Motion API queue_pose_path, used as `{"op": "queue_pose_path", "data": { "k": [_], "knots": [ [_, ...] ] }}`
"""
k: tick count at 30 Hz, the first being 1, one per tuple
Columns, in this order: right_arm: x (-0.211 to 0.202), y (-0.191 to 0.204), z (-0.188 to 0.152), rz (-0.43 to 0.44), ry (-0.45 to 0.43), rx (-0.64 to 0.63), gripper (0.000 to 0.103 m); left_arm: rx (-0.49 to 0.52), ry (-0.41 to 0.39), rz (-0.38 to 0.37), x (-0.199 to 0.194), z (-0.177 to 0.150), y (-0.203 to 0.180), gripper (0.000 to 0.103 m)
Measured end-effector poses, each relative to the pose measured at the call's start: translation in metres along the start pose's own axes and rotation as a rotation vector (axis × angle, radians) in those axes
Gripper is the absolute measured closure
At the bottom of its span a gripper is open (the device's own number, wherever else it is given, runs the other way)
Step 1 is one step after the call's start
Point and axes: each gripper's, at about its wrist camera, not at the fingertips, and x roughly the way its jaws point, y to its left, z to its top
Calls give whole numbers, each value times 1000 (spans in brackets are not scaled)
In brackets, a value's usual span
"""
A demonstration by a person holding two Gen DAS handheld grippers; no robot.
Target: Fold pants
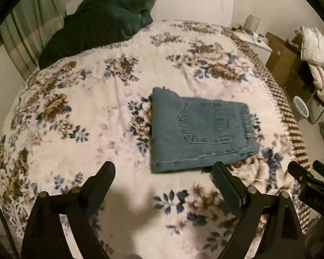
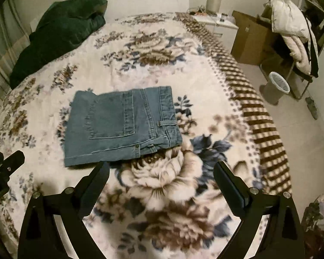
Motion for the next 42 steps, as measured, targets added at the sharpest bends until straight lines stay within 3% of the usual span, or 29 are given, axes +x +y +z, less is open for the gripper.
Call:
{"op": "queue_pose_path", "data": {
  "k": [15, 25, 34, 42],
  "knots": [
    [-277, -10, -32, -3, -168, -47, 4, 5, -163, -10, -234, -24, -6, 11],
    [-457, -18, -78, 35, -267, -61, 4, 5, -249, -1, -381, -59, -2, 11],
    [-567, -17, -126, 39, -341, -81, 4, 64, -274, 7, -445, -94, -8, 11],
    [-605, -15, -147, 18, -374, -85, 4, 71, -323, 1, -464, -104, -6, 9]
  ]
}}
